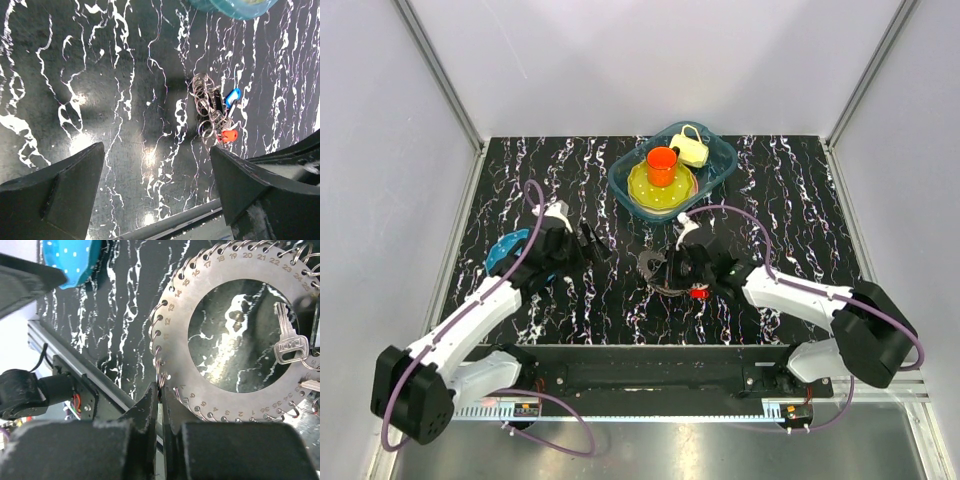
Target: Remove the keys from the keyring
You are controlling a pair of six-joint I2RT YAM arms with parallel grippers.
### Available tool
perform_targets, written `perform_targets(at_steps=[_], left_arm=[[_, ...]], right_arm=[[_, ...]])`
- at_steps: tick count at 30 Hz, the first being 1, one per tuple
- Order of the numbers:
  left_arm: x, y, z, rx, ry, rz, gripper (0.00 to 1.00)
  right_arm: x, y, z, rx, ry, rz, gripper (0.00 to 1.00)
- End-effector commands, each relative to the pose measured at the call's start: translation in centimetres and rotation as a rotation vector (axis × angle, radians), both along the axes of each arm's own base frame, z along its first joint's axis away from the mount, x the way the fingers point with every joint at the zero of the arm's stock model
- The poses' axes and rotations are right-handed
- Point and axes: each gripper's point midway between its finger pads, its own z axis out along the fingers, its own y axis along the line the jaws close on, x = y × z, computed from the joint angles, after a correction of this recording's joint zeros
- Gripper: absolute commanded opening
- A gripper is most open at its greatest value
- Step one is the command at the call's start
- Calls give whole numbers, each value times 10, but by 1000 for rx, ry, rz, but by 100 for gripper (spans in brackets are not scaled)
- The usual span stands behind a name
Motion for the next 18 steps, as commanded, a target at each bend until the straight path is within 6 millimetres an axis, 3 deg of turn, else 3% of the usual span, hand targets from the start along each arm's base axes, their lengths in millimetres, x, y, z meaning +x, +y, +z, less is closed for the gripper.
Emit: perform_targets(at_steps=[1,11,18], left_arm=[[6,-28,6,-119,-5,-57,88],[12,-62,-10,-156,42,-114,87],[10,-80,-33,-117,97,-155,80]], right_arm=[[-2,26,42,188,-94,47,6],[-9,29,40,222,-108,78,6],[-10,31,39,230,-118,96,7]])
